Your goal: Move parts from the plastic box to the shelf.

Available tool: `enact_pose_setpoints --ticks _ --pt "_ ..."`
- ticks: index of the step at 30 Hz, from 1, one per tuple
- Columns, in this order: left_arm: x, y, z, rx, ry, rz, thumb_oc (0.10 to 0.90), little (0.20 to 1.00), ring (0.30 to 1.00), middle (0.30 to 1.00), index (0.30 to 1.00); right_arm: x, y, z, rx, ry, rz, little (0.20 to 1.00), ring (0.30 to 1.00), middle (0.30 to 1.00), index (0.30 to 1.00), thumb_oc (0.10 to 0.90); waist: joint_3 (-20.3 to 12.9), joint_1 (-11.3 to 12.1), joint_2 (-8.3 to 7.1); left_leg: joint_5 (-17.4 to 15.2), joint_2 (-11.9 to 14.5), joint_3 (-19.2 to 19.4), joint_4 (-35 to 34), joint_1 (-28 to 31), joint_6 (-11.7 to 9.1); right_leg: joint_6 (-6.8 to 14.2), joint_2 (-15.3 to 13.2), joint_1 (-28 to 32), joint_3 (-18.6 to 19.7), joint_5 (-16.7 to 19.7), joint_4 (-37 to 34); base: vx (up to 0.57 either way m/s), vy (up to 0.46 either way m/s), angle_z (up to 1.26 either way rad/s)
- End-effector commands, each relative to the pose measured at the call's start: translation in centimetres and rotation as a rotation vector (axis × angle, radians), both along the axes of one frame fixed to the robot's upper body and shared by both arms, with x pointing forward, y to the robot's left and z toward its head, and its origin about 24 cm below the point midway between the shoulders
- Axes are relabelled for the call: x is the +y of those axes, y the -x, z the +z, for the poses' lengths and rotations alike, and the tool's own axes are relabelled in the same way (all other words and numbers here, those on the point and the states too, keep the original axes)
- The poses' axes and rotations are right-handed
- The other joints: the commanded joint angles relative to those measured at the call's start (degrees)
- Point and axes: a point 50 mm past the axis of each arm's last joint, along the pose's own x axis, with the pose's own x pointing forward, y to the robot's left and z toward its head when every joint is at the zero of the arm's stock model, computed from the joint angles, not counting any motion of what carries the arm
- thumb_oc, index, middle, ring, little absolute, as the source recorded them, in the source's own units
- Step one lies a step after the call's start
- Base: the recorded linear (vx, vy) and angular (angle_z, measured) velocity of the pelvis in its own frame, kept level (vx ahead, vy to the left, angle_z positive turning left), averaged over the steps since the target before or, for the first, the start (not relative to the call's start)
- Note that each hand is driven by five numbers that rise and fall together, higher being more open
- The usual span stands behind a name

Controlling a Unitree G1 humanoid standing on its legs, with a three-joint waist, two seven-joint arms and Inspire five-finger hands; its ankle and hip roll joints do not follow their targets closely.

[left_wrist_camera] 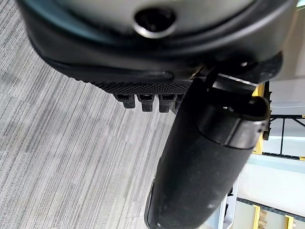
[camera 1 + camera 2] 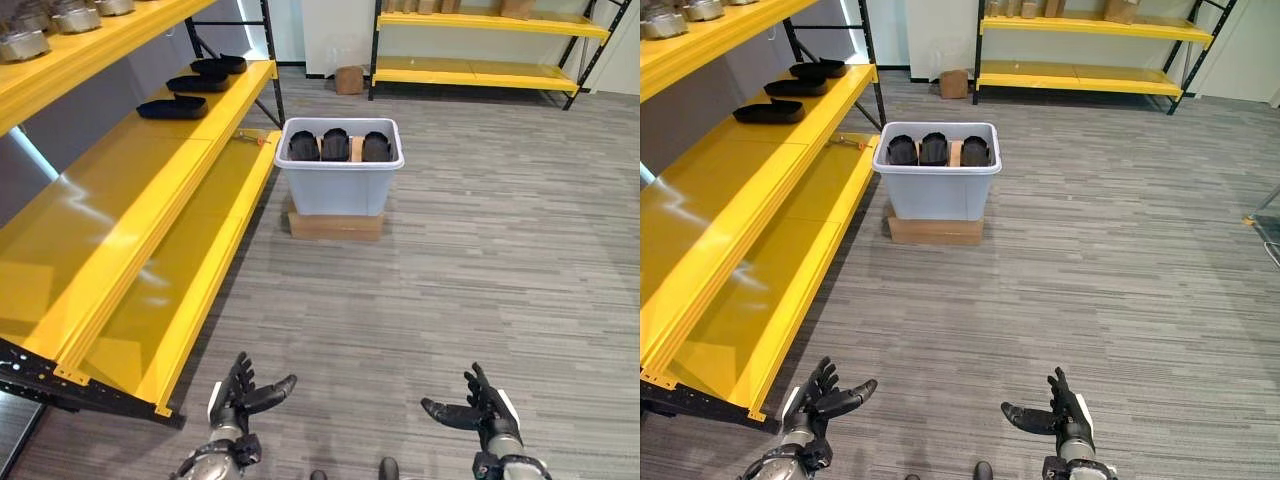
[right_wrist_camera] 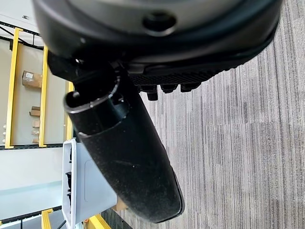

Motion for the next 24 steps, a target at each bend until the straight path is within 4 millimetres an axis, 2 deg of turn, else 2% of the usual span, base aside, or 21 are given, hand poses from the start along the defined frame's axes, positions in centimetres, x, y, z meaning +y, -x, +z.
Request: enact_pose_setpoints --ticks 1,24 --pt "1.60 -2.48 3.55 -0.220 -0.053 0.036 0.900 1.000 1.000 1.000 1.000 -0.20 -3.16 3.21 -0.200 0.039 0.050 1.000 1.000 1.000 1.000 0.900 -1.08 -0.72 0.02 -1.56 5.46 1.14 -0.23 1.51 -4.48 3.70 -1.34 3.78 -1.21 -6.01 0.38 0.00 0.000 0.00" --pt "1.64 -2.29 3.29 -0.204 -0.062 0.035 0.900 1.000 1.000 1.000 1.000 -0.09 -3.31 3.17 -0.197 0.037 0.054 1.000 1.000 1.000 1.000 0.900 -1.09 -0.64 -0.20 -1.60 5.45 1.21 -0.23 1.65 -4.38 3.74 -1.32 3.72 -1.29 -5.83 0.38 0.00 0.000 0.00"
